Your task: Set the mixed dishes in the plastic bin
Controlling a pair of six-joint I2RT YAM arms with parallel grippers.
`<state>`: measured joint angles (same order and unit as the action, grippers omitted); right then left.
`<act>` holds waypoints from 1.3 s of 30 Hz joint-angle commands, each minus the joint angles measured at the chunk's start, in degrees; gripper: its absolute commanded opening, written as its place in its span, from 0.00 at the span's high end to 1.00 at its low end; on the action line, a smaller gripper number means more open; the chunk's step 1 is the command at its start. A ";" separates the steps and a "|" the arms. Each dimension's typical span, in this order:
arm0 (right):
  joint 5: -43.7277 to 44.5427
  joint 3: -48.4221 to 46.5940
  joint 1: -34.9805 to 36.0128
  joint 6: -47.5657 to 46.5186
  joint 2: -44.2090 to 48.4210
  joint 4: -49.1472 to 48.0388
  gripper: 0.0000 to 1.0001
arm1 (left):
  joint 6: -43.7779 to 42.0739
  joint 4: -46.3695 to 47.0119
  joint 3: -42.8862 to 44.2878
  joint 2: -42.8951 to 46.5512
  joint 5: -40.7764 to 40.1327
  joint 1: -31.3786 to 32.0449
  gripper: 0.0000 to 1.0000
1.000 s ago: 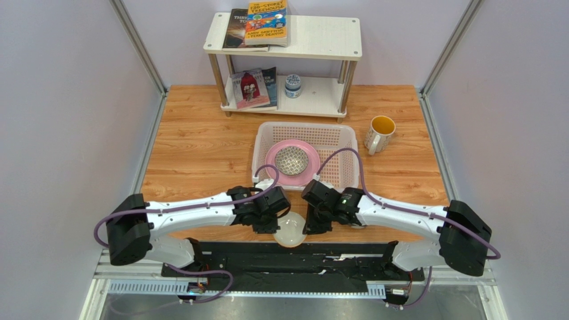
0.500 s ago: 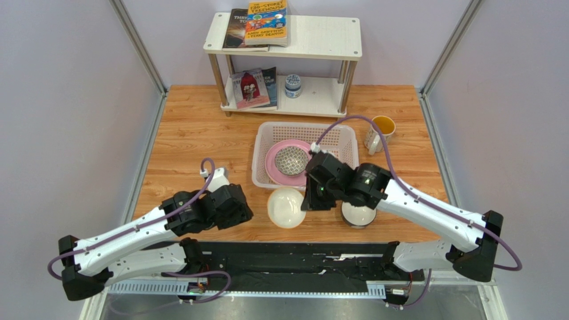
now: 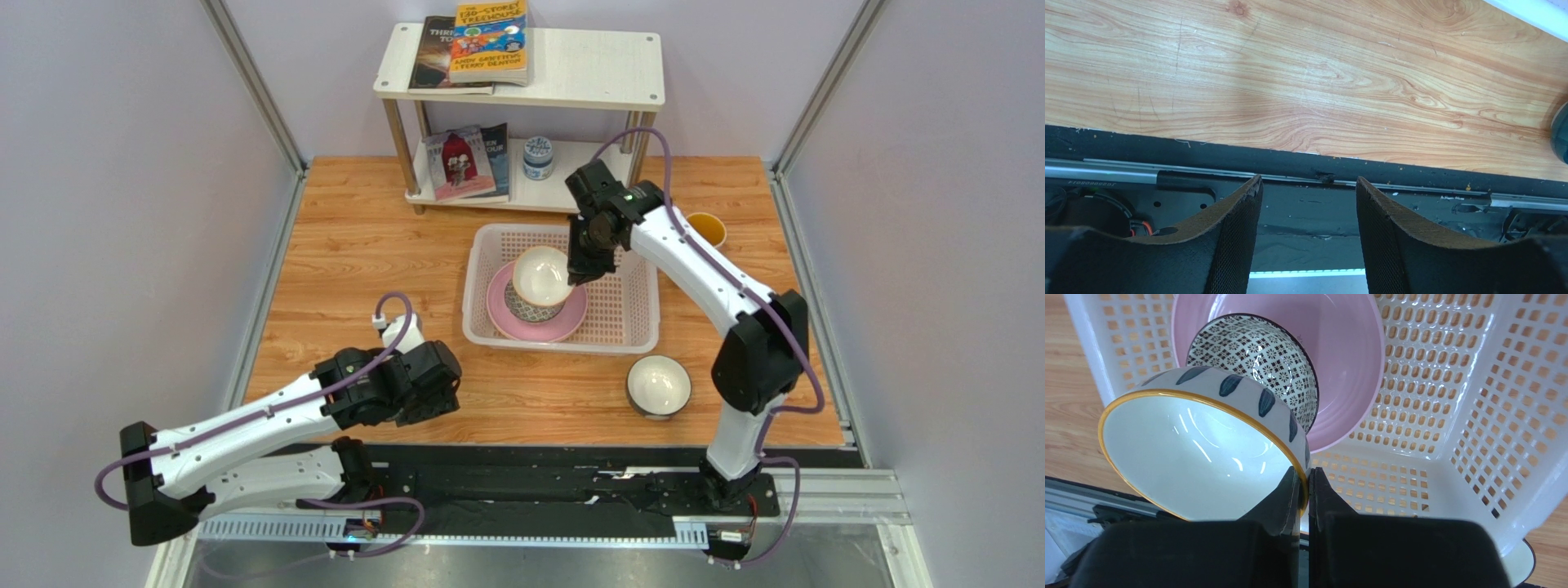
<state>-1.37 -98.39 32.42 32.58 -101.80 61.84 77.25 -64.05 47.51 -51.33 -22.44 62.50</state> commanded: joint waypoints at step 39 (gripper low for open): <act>-0.66 12.05 -9.80 0.38 18.36 -0.43 0.36 | -1.58 3.05 0.04 -1.58 1.87 -0.19 0.38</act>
<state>-4.36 -92.77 29.71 32.21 -95.98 58.87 76.62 -62.76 47.51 -52.75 -21.02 62.50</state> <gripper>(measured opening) 0.635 0.617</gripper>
